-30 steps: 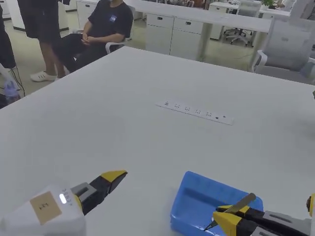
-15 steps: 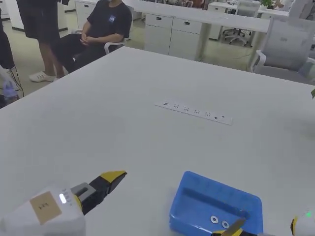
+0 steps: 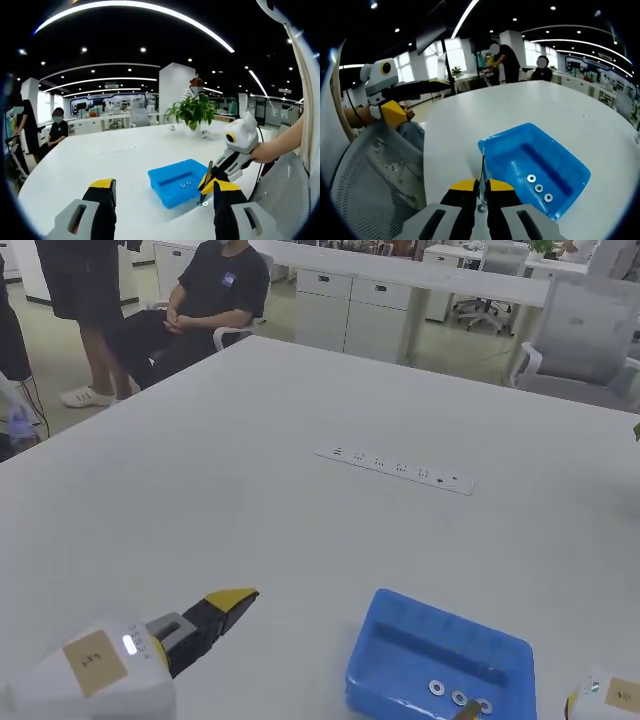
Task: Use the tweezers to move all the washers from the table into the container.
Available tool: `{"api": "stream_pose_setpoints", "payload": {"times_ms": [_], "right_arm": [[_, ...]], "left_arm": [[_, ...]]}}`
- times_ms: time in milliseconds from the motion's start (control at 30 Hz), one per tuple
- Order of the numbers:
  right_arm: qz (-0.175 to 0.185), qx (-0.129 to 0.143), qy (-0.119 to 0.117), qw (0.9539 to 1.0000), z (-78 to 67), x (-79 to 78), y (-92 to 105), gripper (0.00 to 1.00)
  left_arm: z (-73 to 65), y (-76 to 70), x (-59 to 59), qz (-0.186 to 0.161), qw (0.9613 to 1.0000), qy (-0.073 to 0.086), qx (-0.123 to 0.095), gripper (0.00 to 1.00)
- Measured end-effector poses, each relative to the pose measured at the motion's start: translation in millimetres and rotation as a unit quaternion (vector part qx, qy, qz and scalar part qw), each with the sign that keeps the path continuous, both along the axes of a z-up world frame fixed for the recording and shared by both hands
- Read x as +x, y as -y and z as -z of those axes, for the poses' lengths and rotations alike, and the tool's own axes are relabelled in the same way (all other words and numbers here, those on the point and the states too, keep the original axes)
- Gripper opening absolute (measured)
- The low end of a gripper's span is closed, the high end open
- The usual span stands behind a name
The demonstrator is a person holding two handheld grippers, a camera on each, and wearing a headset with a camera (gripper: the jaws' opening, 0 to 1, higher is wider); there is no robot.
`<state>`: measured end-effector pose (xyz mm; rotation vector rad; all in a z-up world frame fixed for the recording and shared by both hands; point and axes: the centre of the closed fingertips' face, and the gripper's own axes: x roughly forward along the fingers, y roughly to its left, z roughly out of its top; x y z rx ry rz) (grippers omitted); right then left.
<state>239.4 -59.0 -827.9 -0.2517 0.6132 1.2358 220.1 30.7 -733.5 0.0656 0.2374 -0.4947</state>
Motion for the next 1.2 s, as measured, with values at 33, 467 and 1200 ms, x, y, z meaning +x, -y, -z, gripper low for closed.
{"api": "stream_pose_setpoints", "payload": {"times_ms": [33,467,1200], "right_arm": [[-0.001,-0.003,0.004,1.0,0.5,0.7,0.3,0.04],[-0.008,-0.012,0.004,0.9999,4.6,-2.7,1.1,0.04],[0.026,0.085,-0.028,0.9956,-38.2,8.0,-0.7,0.03]], "left_arm": [[-0.2,-0.1,0.1,0.0,1.0,0.001,0.0,0.81],[-0.2,0.0,-0.5,0.0,1.0,0.0,0.0,0.81],[-0.2,1.3,-0.4,0.002,1.0,-0.001,-0.001,0.81]]}}
